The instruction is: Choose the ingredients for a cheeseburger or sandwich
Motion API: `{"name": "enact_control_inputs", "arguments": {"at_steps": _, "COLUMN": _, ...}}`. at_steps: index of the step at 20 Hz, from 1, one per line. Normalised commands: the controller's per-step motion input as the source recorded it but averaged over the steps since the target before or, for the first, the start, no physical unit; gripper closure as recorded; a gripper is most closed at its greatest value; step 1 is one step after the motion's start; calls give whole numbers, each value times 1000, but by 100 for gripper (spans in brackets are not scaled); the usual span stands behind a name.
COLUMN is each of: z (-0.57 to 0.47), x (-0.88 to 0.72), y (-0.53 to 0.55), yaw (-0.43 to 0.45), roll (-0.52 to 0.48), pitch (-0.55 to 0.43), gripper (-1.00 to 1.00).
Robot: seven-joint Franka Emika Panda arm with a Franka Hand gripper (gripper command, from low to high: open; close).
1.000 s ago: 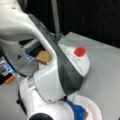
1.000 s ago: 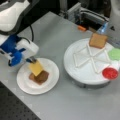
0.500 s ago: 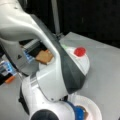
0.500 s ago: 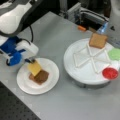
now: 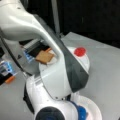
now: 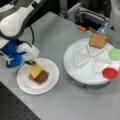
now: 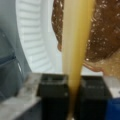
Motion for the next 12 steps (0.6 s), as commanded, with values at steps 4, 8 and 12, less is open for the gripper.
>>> {"name": "enact_control_inputs", "arguments": {"at_steps": 4, "z": -95, "x": -33, "y": 131, "yaw": 80, "roll": -280, "pitch": -11, "gripper": 100}}
{"name": "enact_control_inputs", "arguments": {"at_steps": 8, "z": -67, "x": -41, "y": 119, "yaw": 71, "roll": -271, "pitch": -24, "gripper": 100}}
{"name": "enact_control_inputs", "arguments": {"at_steps": 12, "z": -66, "x": -56, "y": 128, "yaw": 65, "roll": -249, "pitch": -34, "gripper": 100}}
